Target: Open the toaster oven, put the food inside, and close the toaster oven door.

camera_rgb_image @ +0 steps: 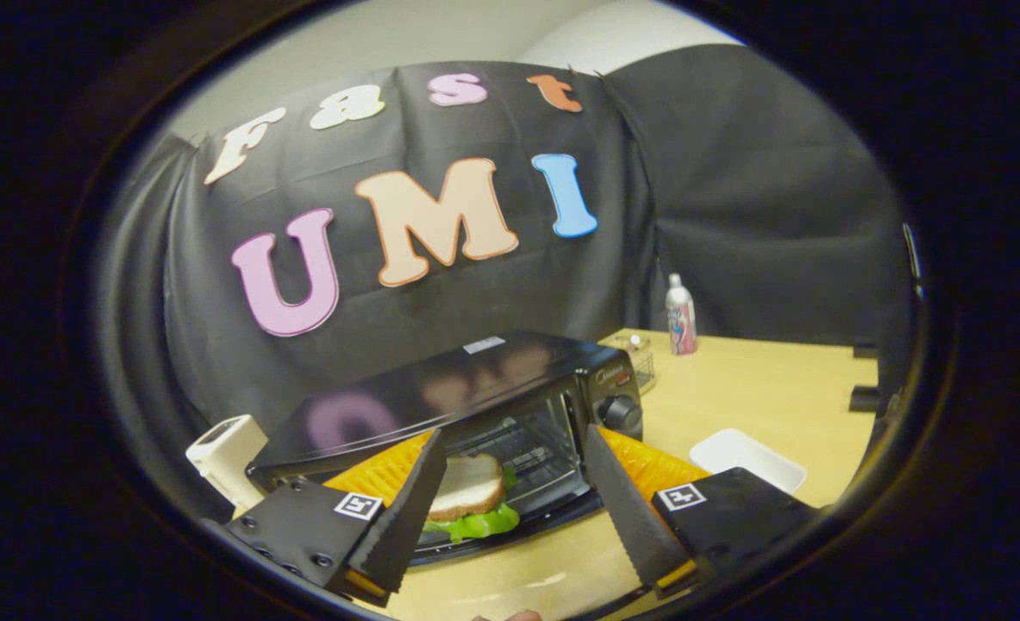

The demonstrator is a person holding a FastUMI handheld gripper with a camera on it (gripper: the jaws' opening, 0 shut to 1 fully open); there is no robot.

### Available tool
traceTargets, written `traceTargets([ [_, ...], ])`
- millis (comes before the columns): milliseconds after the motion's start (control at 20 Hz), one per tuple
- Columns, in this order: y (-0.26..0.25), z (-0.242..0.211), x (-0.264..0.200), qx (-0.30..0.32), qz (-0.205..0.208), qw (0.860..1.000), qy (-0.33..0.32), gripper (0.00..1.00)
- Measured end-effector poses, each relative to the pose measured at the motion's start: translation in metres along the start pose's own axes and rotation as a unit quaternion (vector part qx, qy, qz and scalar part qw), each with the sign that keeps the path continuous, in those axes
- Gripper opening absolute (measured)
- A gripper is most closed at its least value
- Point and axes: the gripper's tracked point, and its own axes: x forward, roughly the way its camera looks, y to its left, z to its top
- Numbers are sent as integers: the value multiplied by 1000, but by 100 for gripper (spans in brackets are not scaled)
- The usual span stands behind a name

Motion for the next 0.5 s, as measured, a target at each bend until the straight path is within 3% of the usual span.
traceTargets([
  [500,-6,-39,-122,-69,37,994,78,100],
])
